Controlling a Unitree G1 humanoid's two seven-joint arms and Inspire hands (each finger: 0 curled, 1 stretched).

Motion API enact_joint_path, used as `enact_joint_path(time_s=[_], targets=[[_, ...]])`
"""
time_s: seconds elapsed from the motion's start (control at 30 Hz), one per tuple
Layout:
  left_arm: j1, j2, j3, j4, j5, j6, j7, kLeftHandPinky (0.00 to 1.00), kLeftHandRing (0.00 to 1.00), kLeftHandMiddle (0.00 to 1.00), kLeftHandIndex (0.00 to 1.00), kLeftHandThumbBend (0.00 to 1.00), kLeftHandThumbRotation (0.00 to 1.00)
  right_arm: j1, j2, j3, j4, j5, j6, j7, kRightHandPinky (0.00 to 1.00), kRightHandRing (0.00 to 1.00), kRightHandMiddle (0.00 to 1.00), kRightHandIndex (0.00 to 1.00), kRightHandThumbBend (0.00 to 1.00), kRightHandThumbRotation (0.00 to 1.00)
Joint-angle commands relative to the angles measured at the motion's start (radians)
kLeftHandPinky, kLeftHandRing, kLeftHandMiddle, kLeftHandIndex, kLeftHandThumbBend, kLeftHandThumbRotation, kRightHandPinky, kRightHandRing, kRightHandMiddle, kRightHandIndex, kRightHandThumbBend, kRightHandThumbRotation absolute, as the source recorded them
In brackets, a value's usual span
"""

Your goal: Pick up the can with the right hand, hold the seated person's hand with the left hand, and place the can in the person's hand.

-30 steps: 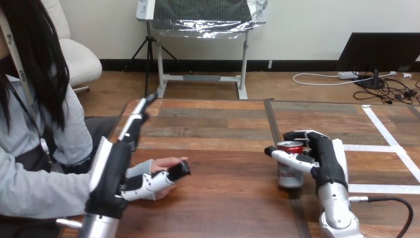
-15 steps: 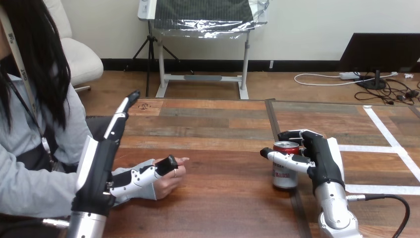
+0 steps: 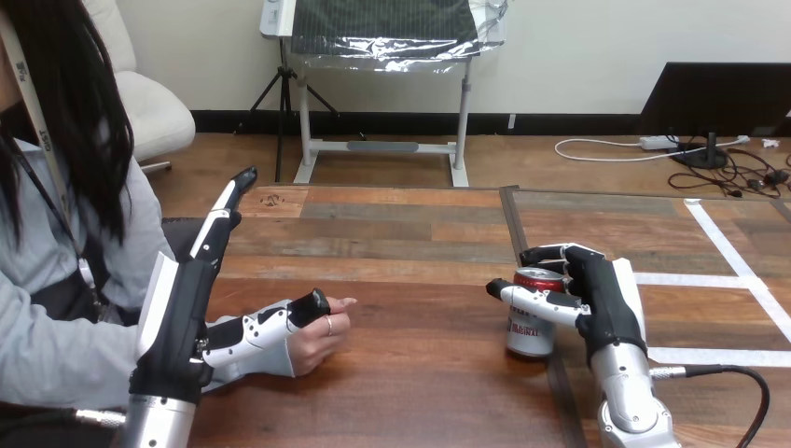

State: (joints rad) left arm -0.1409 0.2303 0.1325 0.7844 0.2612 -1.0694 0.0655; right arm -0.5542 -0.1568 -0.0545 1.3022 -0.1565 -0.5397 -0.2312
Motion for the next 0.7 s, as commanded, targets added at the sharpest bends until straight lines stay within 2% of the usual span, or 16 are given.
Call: enact_joint_path(time_s=[0.0, 0.3, 0.67], targets=[[-0.061, 0.010, -0.017, -0.052, -0.024, 0.000, 0.003, 0.93, 0.97, 0.96, 0.93, 1.00, 0.53, -0.023, 0.004, -0.004, -0.040, 0.008, -0.040, -0.001, 0.35, 0.43, 0.58, 0.56, 0.80, 0.00], [-0.063, 0.012, -0.023, -0.041, -0.037, -0.009, -0.002, 0.91, 0.96, 0.95, 0.92, 1.00, 0.54, -0.012, 0.008, -0.001, -0.041, 0.004, -0.052, -0.007, 0.34, 0.41, 0.58, 0.56, 0.80, 0.00], [-0.068, 0.009, -0.027, -0.026, -0.039, -0.021, 0.001, 0.91, 0.95, 0.95, 0.93, 1.00, 0.55, -0.004, 0.010, -0.008, -0.042, 0.014, -0.068, 0.001, 0.37, 0.45, 0.59, 0.56, 0.79, 0.00]])
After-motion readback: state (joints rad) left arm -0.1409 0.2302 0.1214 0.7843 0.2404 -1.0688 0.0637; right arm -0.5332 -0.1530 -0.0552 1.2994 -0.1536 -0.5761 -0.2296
